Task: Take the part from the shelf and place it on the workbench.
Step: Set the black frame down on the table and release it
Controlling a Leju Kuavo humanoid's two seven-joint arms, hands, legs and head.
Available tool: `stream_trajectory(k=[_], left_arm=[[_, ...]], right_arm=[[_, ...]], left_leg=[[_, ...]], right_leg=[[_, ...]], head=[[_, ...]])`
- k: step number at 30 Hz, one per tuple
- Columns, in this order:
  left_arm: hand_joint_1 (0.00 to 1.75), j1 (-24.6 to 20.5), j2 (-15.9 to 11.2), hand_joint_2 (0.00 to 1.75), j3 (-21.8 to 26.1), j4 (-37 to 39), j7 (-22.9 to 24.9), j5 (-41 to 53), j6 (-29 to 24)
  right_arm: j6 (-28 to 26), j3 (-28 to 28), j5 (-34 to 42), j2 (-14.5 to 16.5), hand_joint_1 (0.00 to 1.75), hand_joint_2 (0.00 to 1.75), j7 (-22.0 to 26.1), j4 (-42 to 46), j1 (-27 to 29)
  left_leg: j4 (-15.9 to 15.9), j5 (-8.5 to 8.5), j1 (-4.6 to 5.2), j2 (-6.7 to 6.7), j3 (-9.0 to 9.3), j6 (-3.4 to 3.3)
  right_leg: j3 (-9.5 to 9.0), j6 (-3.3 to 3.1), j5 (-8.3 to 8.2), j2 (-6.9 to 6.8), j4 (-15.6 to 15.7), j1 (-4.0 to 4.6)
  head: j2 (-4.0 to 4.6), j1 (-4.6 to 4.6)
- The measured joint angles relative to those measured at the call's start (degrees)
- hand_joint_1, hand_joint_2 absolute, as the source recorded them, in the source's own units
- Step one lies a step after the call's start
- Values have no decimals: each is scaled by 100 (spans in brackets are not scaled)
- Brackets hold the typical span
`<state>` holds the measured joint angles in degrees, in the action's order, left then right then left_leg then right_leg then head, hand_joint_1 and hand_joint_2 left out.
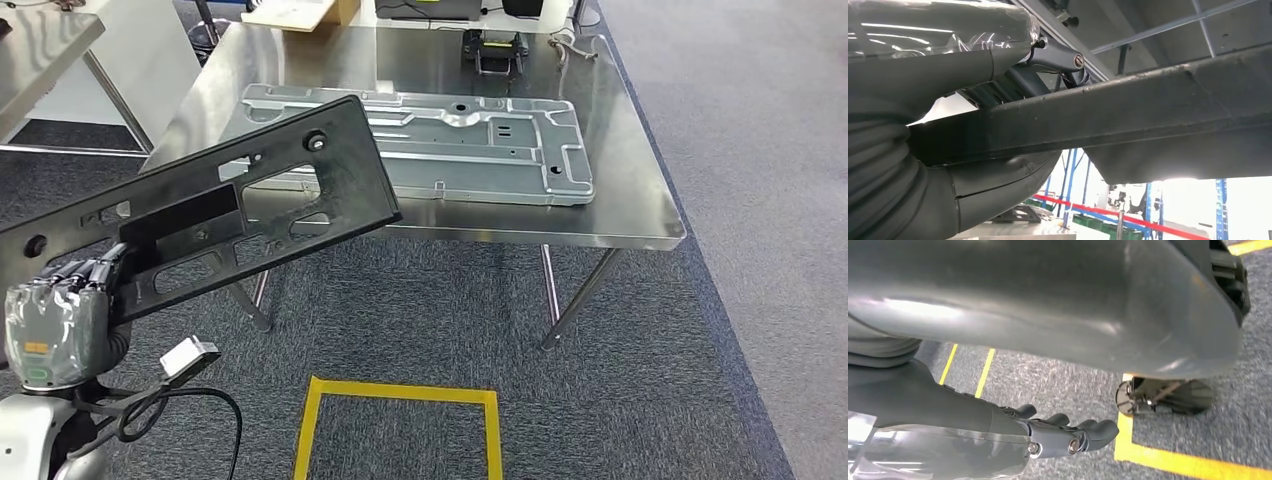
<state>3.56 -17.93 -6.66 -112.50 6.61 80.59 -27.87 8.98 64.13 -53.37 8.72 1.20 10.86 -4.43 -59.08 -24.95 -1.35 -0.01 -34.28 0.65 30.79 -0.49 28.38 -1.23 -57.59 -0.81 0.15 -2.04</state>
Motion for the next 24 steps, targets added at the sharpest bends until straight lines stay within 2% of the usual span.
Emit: stream_trajectory(k=[5, 9, 11, 20, 24], left_arm=[[175, -7, 14, 175, 1, 1, 8, -2, 72], [175, -16, 22, 175, 0, 6, 24, -2, 132], [175, -22, 23, 175, -1, 7, 32, -2, 160], [175, -50, 19, 175, -18, 45, 60, -1, 305], [175, -64, 13, 175, -25, 68, 75, 9, 323]], right_arm=[[8, 9, 23, 2, 0, 0, -3, 0, 0], [11, 27, 32, 2, 0, 0, -4, 0, 0], [17, 42, 32, 2, 0, 0, -4, 0, 0], [23, 81, 37, 5, 0, 0, -7, 0, 1], [25, 90, 37, 10, 0, 0, -8, 0, -1]], left_leg=[[-1, -15, 18, 0, 1, -62], [-4, -16, 22, 1, 0, -74], [-5, -15, 22, 1, 1, -76], [-15, -16, 33, 4, 2, -79], [-17, -37, 56, 5, -1, -117]], right_leg=[[-21, 51, -25, 0, 57, -12], [-28, 156, -37, 0, 79, -21], [-28, 186, -40, 0, 82, -23], [-30, 207, -45, 0, 83, -23], [-36, 243, -46, -3, 97, -54]], head=[[0, 1], [0, 1], [0, 1], [0, -1], [0, -2]])
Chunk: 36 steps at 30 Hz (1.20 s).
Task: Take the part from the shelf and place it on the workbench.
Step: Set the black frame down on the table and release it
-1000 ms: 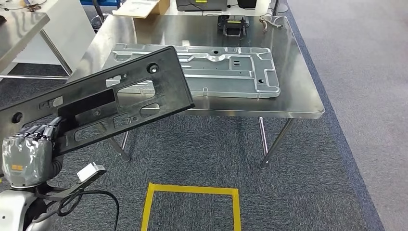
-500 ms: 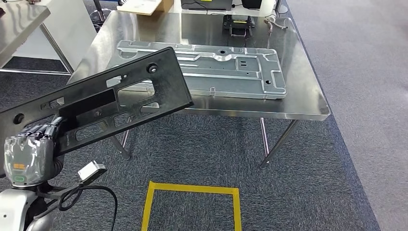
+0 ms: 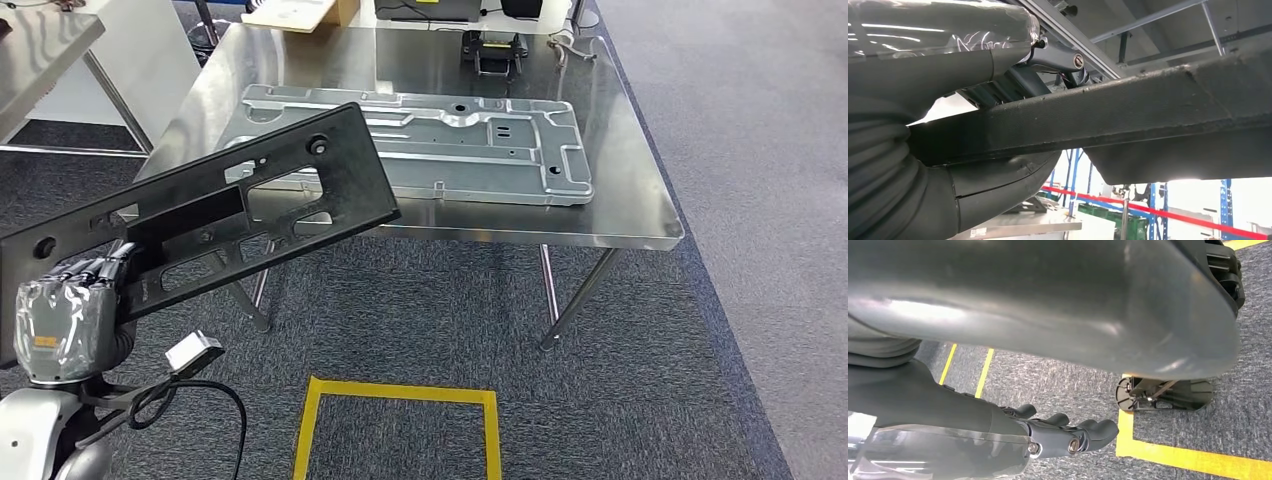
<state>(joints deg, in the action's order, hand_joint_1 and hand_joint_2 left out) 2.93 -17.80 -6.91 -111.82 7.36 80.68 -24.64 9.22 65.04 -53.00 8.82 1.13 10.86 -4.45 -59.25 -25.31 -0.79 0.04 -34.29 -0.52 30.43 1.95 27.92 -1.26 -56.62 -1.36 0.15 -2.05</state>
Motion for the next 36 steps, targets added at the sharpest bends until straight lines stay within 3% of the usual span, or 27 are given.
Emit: stream_trajectory(k=[3, 5, 8, 9, 10, 11, 13, 15, 18, 20, 21, 23, 25, 26, 27, 28, 29, 31, 32, 34, 36], left_arm=[[175, -6, -9, 175, -3, 9, 8, 9, 7], [175, -20, -15, 175, -4, 13, 13, 10, 14], [175, -35, -16, 175, -8, 20, 15, 10, 25], [175, -31, -15, 175, -12, 25, 15, 10, 31], [175, -26, -15, 175, -16, 28, 15, 10, 37], [175, -21, -15, 175, -22, 31, 15, 10, 42], [175, -17, -15, 175, -30, 33, 16, 10, 45], [175, -27, -16, 175, -33, 38, 16, 10, 50], [175, -28, -20, 175, -43, 51, 16, 16, 60], [175, -34, -27, 175, -49, 58, 16, 23, 64], [175, -44, -34, 175, -50, 60, 19, 23, 65], [175, -52, -45, 175, -52, 66, 22, 23, 69], [175, -41, -47, 175, -58, 83, 22, 24, 73], [175, -37, -47, 175, -62, 91, 21, 25, 75], [175, -36, -47, 175, -63, 97, 21, 24, 75], [175, -35, -47, 175, -63, 101, 22, 23, 75], [175, -33, -47, 175, -64, 104, 22, 23, 75], [175, -38, -48, 175, -71, 114, 27, 23, 82], [175, -39, -52, 175, -77, 119, 28, 25, 85], [175, -41, -60, 175, -85, 123, 28, 27, 89], [175, -59, -64, 175, -87, 125, 28, 27, 92]], right_arm=[[0, 1, 0, 6, 0, 0, -1, 0, -3], [-1, 1, 0, 6, 0, 0, -2, 0, -4], [-2, 3, 0, 6, 0, 0, -3, 0, -2], [-2, 3, 0, 7, 0, 0, -3, 0, 1], [-1, 3, 0, 7, 0, 0, -4, 0, 7], [-1, 3, 0, 7, 0, 0, -5, 0, 14], [-2, 3, 0, 5, 0, 0, -7, 0, 32], [-3, 4, 0, 1, 0, 0, -8, 0, 33], [-2, 5, 0, 0, 0, 0, -8, 0, 31], [-2, 5, 0, 0, 0, 0, -9, 1, 46], [-2, 5, -1, 0, 0, 0, -9, 1, 47], [-1, 5, -2, -1, 0, 0, -9, 1, 42], [0, 5, -4, 1, 0, 0, -8, 0, 44], [0, 5, -4, 1, 0, 0, -9, 0, 50], [0, 5, -5, 1, 0, 0, -9, 0, 56], [0, 5, -5, 1, 0, 0, -10, 0, 61], [0, 6, -6, 2, 0, 0, -10, -2, 69], [0, 7, -6, 4, 0, 0, -9, -5, 55], [0, 8, -6, 5, 0, 0, -9, -7, 49], [-1, 7, -7, 5, 0, 0, -9, -6, 27], [-1, 7, -10, 5, 0, 0, -11, -5, 13]], left_leg=[[75, -38, -1, -13, 25, -118], [128, -48, -19, -24, 107, -197], [136, -52, -10, -36, 162, -223], [132, -64, -5, -44, 172, -217], [128, -82, -2, -57, 191, -205], [124, -107, -1, -71, 224, -187], [117, -176, -2, -95, 306, -137], [119, -239, 4, -107, 352, -64], [86, -252, 11, -109, 415, 76], [-180, -251, 0, -75, 345, 137], [-459, -288, -7, -57, 196, 153], [-1173, -503, -15, -38, -273, 169], [-1554, -776, -17, -38, -659, 177], [-1490, -810, -16, -38, -732, 174], [-1281, -735, -16, -37, -727, 165], [-920, -495, -16, -30, -660, 151], [-577, -141, -9, -13, -598, 130], [-128, 357, 39, 30, -521, 87], [-87, 414, 58, 38, -512, 52], [-48, 301, 61, 6, -416, -29], [14, 194, 39, -24, -239, -99]], right_leg=[[-16, 80, -44, -1, -73, -12], [83, 85, 77, 31, -325, -16], [651, 68, 564, 86, -1312, -3], [840, 67, 645, 94, -1587, 0], [948, 61, 620, 99, -1689, 1], [940, 50, 469, 100, -1567, 0], [682, 0, -11, 109, -869, 1], [473, -60, -164, 122, -303, 30], [385, -193, -122, 127, -152, 56], [238, -281, -107, 119, -112, 37], [163, -311, -77, 116, -100, 29], [47, -345, 24, 113, -89, 36], [-91, -346, 147, 120, -89, 45], [-177, -341, 216, 122, -90, 48], [-268, -333, 285, 122, -89, 49], [-365, -320, 366, 121, -89, 50], [-456, -302, 448, 117, -92, 52], [-561, -237, 579, 115, -71, 59], [-597, -196, 602, 112, -64, 63], [-596, -113, 540, 103, -171, 68], [-328, -72, 387, 106, -698, 63]], head=[[0, 2], [0, 2], [0, 2], [0, 2], [0, 2], [0, 2], [0, 2], [0, 2], [0, 1], [0, 1], [0, 0], [0, 0], [0, 0], [0, 0], [0, 0], [0, 0], [0, 2], [0, 2], [0, 3], [0, 5], [0, 5]])
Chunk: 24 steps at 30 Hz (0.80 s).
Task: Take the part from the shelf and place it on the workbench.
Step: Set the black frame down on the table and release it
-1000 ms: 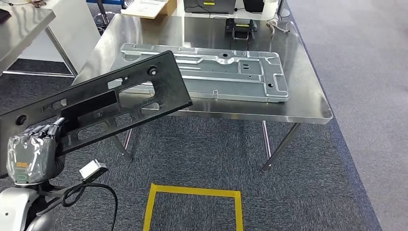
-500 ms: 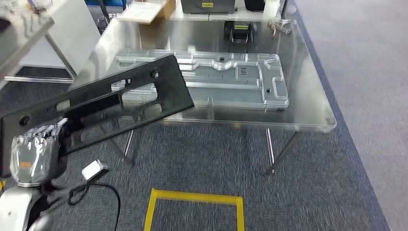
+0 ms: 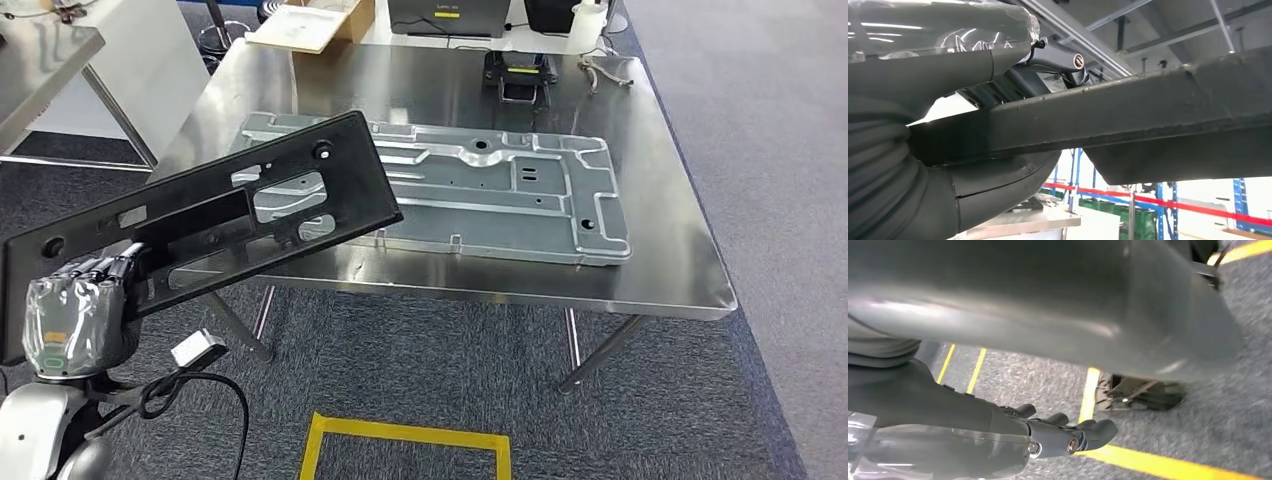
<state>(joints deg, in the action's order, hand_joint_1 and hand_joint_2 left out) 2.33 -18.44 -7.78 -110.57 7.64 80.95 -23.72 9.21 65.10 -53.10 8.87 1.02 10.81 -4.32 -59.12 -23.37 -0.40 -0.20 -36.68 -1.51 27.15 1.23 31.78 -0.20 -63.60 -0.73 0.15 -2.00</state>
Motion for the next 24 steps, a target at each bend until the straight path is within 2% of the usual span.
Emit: stream_trajectory(k=[1, 2, 4, 5, 6, 7, 8, 9, 10, 11, 12, 14, 16, 17, 19, 20, 21, 22, 24], left_arm=[[175, -10, 0, 175, -3, 1, -1, 0, 2], [175, -17, 0, 175, -8, 2, -2, 1, 5], [175, -19, 1, 175, -19, 11, -8, 1, 12], [175, -18, 2, 175, -25, 20, -10, 1, 19], [175, -19, 2, 175, -30, 27, -10, 1, 28], [175, -19, 1, 175, -39, 32, -10, 2, 46], [175, -19, 1, 175, -50, 35, -10, 1, 70], [175, -27, 1, 175, -66, 44, -10, -10, 95], [175, -34, 1, 175, -86, 56, -15, -59, 145], [175, -42, 2, 175, -108, 69, -28, -147, 220], [175, -55, 2, 175, -132, 84, -49, -271, 313], [175, -84, -1, 175, -178, 98, -113, -560, 519], [175, -144, -6, 175, -229, 114, -169, -758, 644], [175, -172, -9, 175, -256, 123, -189, -812, 683], [175, -203, -16, 175, -299, 151, -209, -851, 721], [175, -206, -16, 175, -322, 164, -210, -855, 728], [175, -209, -16, 175, -345, 176, -210, -866, 736], [175, -216, -16, 175, -366, 186, -213, -887, 750], [175, -243, -16, 175, -398, 200, -238, -959, 814]], right_arm=[[-1, 1, -1, 0, 0, 0, -1, 1, -8], [-1, 1, -1, 0, 0, 0, -1, 1, -11], [-1, 1, -1, 0, 0, 0, -4, 0, -5], [-1, 0, -1, 0, 0, 0, -7, 0, 6], [-1, -1, -1, 0, 0, 0, -9, -1, 19], [-1, -1, -1, -1, 0, 0, -11, -1, 32], [-1, 0, -1, -1, 0, 0, -12, 0, 45], [-2, 2, -1, -15, 0, 0, -12, 1, 61], [-3, 4, -1, -26, 0, 0, -11, 1, 71], [-5, 5, 0, -37, 0, 0, -11, 1, 72], [-8, 6, 1, -47, 0, 0, -9, 1, 66], [-1, 5, 4, -37, 0, 0, -3, 1, 40], [14, 7, 4, -28, 0, 0, 4, 2, 26], [24, 7, 4, -26, 0, 0, 7, 3, 20], [41, 9, 4, -31, 0, 0, 10, 4, 13], [52, 9, 4, -30, 0, 0, 10, 4, 14], [61, 10, 3, -29, 0, 0, 10, 3, 17], [68, 10, 3, -27, 0, 0, 9, 3, 21], [79, 10, -3, -25, 0, 0, 9, 3, 27]], left_leg=[[25, -56, -8, -8, 95, -26], [39, -126, -6, -8, 186, -45], [42, -272, 1, -23, 359, -68], [42, -353, 8, -35, 460, -72], [42, -434, 17, -49, 567, -73], [43, -522, 29, -60, 684, -68], [46, -600, 40, -66, 783, -62], [43, -676, 48, -74, 880, -46], [47, -742, 52, -87, 951, -18], [64, -790, 46, -100, 995, 18], [56, -805, 43, -114, 1041, 60], [-53, -749, 33, -111, 1040, 135], [-443, -737, 26, -76, 876, 198], [-722, -839, 13, -56, 715, 228], [-1250, -1172, -19, -38, 346, 290], [-1378, -1273, -40, -32, 199, 314], [-1349, -1242, -58, -26, 125, 335], [-1134, -1059, -73, -21, 141, 353], [-416, -551, -87, -9, 348, 372]], right_leg=[[252, 8, -6, 3, -362, -4], [538, 11, 84, 6, -705, -6], [1034, 18, 468, 8, -1086, -2], [1198, 17, 622, 9, -1095, 2], [1290, 0, 660, 10, -980, 10], [1321, -34, 528, 11, -736, 26], [1310, -85, 260, 13, -429, 51], [1289, -155, -194, 39, -112, 91], [1260, -213, -581, 67, 141, 126], [1235, -256, -859, 92, 284, 157], [1207, -295, -1023, 116, 367, 177], [1087, -338, -973, 111, 464, 167], [933, -395, -925, 103, 574, 128], [870, -412, -895, 99, 605, 108], [789, -423, -822, 102, 618, 92], [757, -413, -786, 106, 614, 86], [725, -398, -752, 110, 606, 79], [687, -377, -718, 113, 595, 68], [607, -322, -650, 115, 569, 50]], head=[[0, 0], [0, 0], [0, 0], [0, 0], [0, 1], [0, 1], [0, 1], [0, -1], [0, 1], [0, 0], [0, 1], [0, 2], [0, 3], [0, 2], [0, 3], [0, 2], [0, 3], [0, 2], [0, 3]])
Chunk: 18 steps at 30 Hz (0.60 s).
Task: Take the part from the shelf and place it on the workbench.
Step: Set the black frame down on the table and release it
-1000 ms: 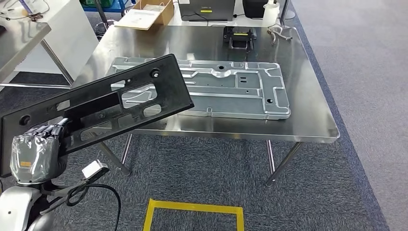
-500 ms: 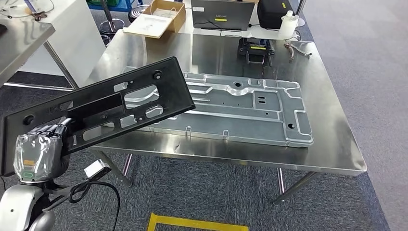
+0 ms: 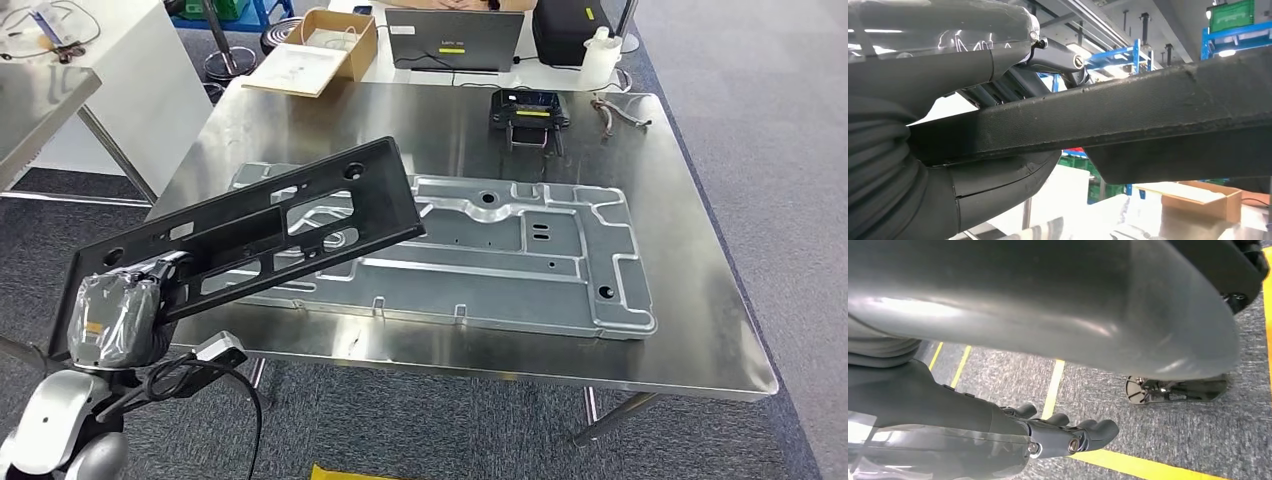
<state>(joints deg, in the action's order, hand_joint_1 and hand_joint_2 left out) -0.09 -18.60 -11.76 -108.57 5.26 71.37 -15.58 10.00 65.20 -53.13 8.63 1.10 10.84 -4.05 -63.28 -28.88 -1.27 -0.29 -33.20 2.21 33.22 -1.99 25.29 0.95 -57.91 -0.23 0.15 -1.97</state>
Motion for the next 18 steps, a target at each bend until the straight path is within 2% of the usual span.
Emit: stream_trajectory(k=[1, 2, 4, 6, 8, 12, 16, 18], left_arm=[[175, -48, -1, 175, -19, 20, -52, -77, 82], [175, -143, -7, 175, -54, 91, -153, -202, 214], [175, -449, -24, 175, -170, 434, -486, -521, 469], [175, -752, -32, 175, -290, 927, -783, -734, 541], [175, -965, -31, 175, -378, 1312, -897, -794, 523], [175, -1186, -32, 175, -476, 1720, -924, -818, 513], [175, -1222, -33, 175, -534, 1852, -925, -822, 507], [175, -1250, -33, 175, -558, 1904, -961, -865, 510]], right_arm=[[13, -1, -19, 0, 0, 0, 2, 1, -1], [36, -4, -54, -1, 0, 0, 6, 1, -7], [101, -19, -149, -4, 0, 0, 16, 2, -27], [137, -33, -209, -14, 0, 0, 22, 2, -50], [141, -38, -225, -24, 0, 0, 27, 2, -67], [141, -45, -229, -26, 0, 0, 30, 0, -59], [141, -51, -232, -26, 0, 0, 39, 0, -57], [141, -57, -252, -26, 0, 0, 53, 0, -57]], left_leg=[[280, 84, 11, 9, 89, -17], [431, 108, 24, 13, 140, -52], [482, 106, 41, 6, 145, -146], [513, 254, 31, -7, 147, -177], [522, 273, 39, -5, 142, -188], [519, 270, 58, -2, 134, -223], [515, 257, 73, -2, 129, -251], [512, 248, 79, -2, 127, -263]], right_leg=[[-20, 32, 23, 0, -13, -2], [-24, 72, 45, -8, -21, 0], [-18, 136, 75, -41, -30, 13], [-25, 48, 91, -75, -21, 24], [-24, -60, 77, -78, -1, 29], [-35, 26, 25, -61, 37, 15], [-41, 60, 29, -60, 48, 3], [-43, 126, 34, -59, 53, -5]], head=[[0, -1], [0, 0], [0, 0], [0, 1], [0, 1], [0, 1], [0, 1], [0, 1]])
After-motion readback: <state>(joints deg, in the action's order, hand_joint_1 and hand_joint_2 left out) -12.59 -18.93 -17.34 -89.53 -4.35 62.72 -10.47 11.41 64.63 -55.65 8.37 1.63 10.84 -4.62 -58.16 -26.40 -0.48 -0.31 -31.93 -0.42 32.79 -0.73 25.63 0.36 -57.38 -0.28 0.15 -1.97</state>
